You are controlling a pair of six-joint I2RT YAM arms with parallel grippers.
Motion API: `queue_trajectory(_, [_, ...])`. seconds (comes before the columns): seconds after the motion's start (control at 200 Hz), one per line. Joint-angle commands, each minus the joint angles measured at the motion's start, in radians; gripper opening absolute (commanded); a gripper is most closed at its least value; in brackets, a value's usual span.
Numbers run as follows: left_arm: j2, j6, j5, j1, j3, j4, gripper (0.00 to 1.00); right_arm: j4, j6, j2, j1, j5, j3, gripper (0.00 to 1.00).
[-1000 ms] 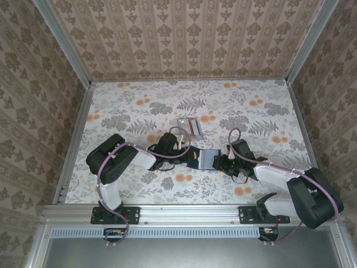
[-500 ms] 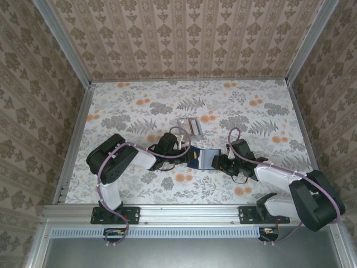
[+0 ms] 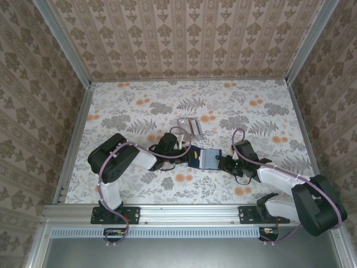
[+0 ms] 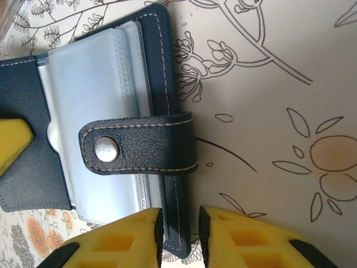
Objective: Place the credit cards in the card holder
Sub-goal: Flip over the card slot in the card holder.
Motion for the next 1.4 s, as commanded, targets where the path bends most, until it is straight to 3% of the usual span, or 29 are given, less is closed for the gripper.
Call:
queue_trajectory(0.0, [0.06,-0.008,-0.05,-0.001,-0.033,-0.107,0.0,0.024,-0.001,0.043,-0.002,-0.021,-0.012,0.3])
queue_trajectory(0.855, [0.071,-0.01,-0.05,0.001,-0.034,-0.098,0.0,0.05,0.001,0.174,0.0,-0.059,0.022,0.35])
queue_trajectory(1.07, [0.093,-0.012,-0.065,0.006,-0.05,-0.068,0.0,0.068,0.006,0.217,0.004,-0.077,0.034,0.2])
queue_trajectory(1.395, [0.102,-0.013,-0.055,0.012,-0.052,-0.059,0.0,0.077,0.004,0.238,0.019,-0.098,0.058,0.26])
